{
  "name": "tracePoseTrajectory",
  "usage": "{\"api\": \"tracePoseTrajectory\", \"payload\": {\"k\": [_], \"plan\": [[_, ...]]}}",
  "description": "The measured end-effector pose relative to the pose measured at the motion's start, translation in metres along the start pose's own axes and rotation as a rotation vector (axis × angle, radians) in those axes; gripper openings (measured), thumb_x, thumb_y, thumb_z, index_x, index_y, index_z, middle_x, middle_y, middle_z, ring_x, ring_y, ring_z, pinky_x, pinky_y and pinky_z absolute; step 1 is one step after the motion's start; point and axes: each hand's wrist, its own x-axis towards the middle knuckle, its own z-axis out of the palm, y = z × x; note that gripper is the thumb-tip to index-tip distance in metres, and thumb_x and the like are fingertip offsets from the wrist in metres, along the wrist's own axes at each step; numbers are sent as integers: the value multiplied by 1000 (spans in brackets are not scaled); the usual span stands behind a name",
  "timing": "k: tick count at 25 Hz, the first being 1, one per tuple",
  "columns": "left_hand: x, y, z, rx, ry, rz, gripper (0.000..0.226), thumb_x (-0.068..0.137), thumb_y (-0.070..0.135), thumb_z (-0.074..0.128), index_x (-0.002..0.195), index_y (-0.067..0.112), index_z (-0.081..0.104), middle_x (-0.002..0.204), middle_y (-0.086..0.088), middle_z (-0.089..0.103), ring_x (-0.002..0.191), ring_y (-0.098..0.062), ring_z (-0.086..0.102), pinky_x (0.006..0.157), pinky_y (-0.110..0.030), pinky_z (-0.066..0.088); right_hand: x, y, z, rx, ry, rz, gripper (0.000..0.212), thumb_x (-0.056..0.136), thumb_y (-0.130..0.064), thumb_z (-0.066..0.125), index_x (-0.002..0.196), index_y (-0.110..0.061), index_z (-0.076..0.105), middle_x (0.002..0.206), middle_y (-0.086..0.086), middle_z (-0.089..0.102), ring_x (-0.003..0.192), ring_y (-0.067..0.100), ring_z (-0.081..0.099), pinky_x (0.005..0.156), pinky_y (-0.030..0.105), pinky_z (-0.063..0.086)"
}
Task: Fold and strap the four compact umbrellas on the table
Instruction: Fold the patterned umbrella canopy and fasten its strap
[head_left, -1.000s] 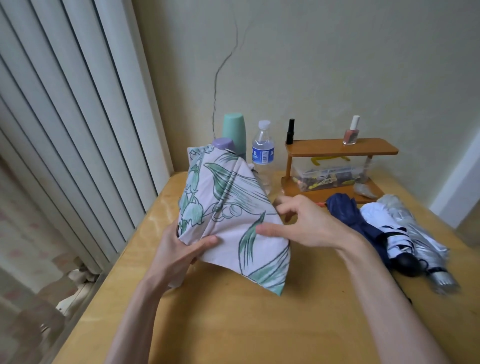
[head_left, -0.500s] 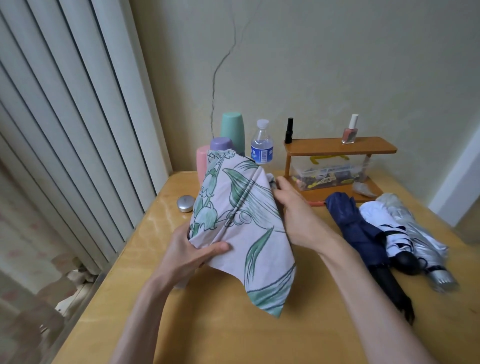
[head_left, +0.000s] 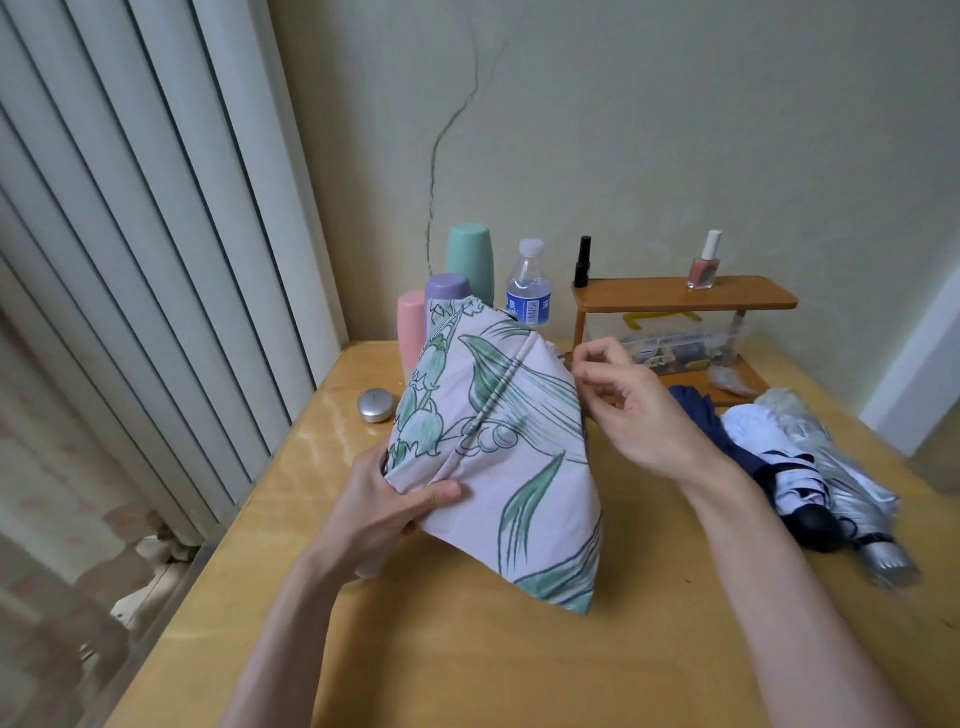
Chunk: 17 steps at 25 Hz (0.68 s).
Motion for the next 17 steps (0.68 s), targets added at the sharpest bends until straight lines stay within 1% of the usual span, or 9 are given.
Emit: {"api": "tracePoseTrajectory", "payload": {"k": [2, 4, 6, 7, 9, 10, 12, 15, 17], "plan": [[-1, -2, -2, -24, -3, -11, 46, 80, 15, 94, 118, 8, 69, 90, 3, 80, 68, -6, 71, 55, -16, 51, -3, -1, -4, 47, -72, 44, 18, 100, -30, 60, 89, -33, 75, 112, 1, 51, 107, 18, 53, 93, 33, 46], [-2, -1, -4, -32, -5, -23, 46, 76, 34, 91, 111, 12, 70, 84, 3, 78, 63, -8, 67, 52, -21, 50, -5, -2, -8, 58, -106, 56, 18, 97, -36, 60, 85, -34, 73, 113, 6, 51, 110, 25, 54, 98, 42, 47], [-3, -2, -5, -43, 10, -48, 47, 75, 43, 87, 107, 14, 70, 81, 5, 77, 63, -8, 67, 52, -22, 50, -7, -7, -11, 29, -138, 49, 18, 98, -39, 61, 85, -31, 72, 114, 9, 53, 116, 31, 53, 103, 48, 45], [-4, -2, -5, -40, 7, -61, 55, 72, 50, 87, 110, 14, 71, 86, 4, 78, 68, -9, 70, 55, -22, 52, -9, -10, -13, 25, -163, 47, 18, 98, -39, 62, 86, -30, 72, 114, 10, 53, 115, 31, 53, 102, 46, 45], [-4, -2, -4, 0, 4, -92, 67, 68, 61, 85, 116, 16, 71, 95, 1, 81, 77, -12, 75, 60, -25, 55, -11, -17, -18, 0, -200, 66, 13, 97, -36, 66, 89, -33, 75, 115, 4, 54, 110, 17, 56, 97, 32, 45], [-4, -1, -4, 24, 3, -111, 66, 69, 60, 84, 117, 17, 70, 94, 2, 81, 77, -12, 75, 59, -27, 55, -11, -21, -20, -56, -206, 73, 8, 97, -32, 70, 93, -36, 75, 118, 0, 54, 107, 9, 56, 96, 25, 43], [-4, 0, -2, 49, -6, -146, 61, 72, 53, 89, 118, 18, 69, 91, 4, 80, 73, -12, 75, 57, -28, 55, -10, -24, -20, -167, -144, 47, 24, 92, -16, 79, 98, -38, 74, 121, -6, 54, 97, 1, 54, 89, 17, 41], [-5, 0, 2, 0, -5, -166, 56, 73, 30, 97, 120, 16, 69, 101, -3, 82, 85, -21, 79, 62, -34, 61, -6, -26, -12, -167, -19, -15, 37, 88, -5, 81, 82, -40, 70, 113, -2, 56, 87, 2, 51, 77, 23, 41], [-5, 2, 1, -33, 43, -170, 53, 70, 26, 94, 115, 13, 69, 94, -5, 81, 76, -22, 78, 57, -33, 58, -4, -23, -10, -177, 9, -45, 29, 91, -11, 80, 80, -36, 72, 108, -1, 56, 93, 9, 52, 78, 25, 41]]}}
